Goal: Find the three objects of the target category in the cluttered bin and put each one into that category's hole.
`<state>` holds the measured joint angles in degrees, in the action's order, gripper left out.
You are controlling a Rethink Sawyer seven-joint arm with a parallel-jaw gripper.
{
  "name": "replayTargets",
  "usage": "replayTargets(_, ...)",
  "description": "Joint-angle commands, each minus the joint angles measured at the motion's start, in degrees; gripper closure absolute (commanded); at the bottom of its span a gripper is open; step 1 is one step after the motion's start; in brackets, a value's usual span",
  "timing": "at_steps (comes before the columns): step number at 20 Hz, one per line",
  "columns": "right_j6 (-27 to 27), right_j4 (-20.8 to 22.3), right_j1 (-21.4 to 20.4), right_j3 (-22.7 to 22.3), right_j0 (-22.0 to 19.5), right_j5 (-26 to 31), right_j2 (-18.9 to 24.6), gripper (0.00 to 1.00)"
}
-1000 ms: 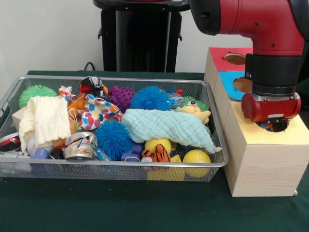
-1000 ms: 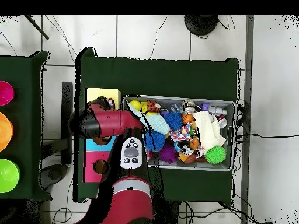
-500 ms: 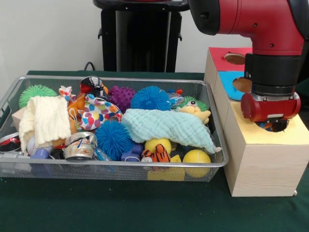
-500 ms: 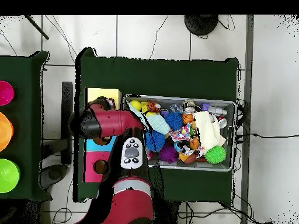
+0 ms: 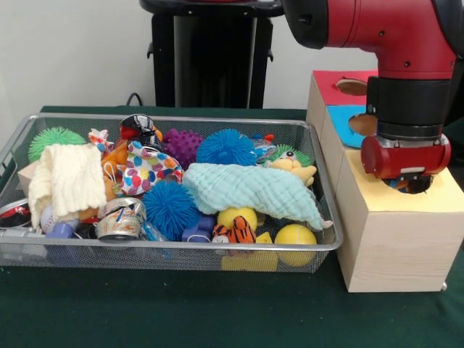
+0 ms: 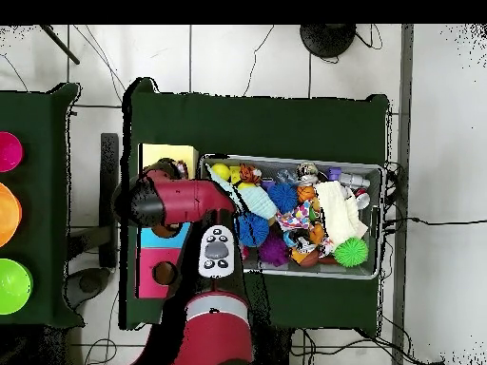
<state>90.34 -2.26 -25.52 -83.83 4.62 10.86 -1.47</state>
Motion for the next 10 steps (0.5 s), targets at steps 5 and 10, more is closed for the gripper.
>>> replayTargets(5,8.99,-1.77,-6.73,-6.03,-1.00,14.78,0.39,0.00)
replayTargets(10,8.89,-1.64,-6.54,-5.98,-1.14,14.65,0.53,0.00)
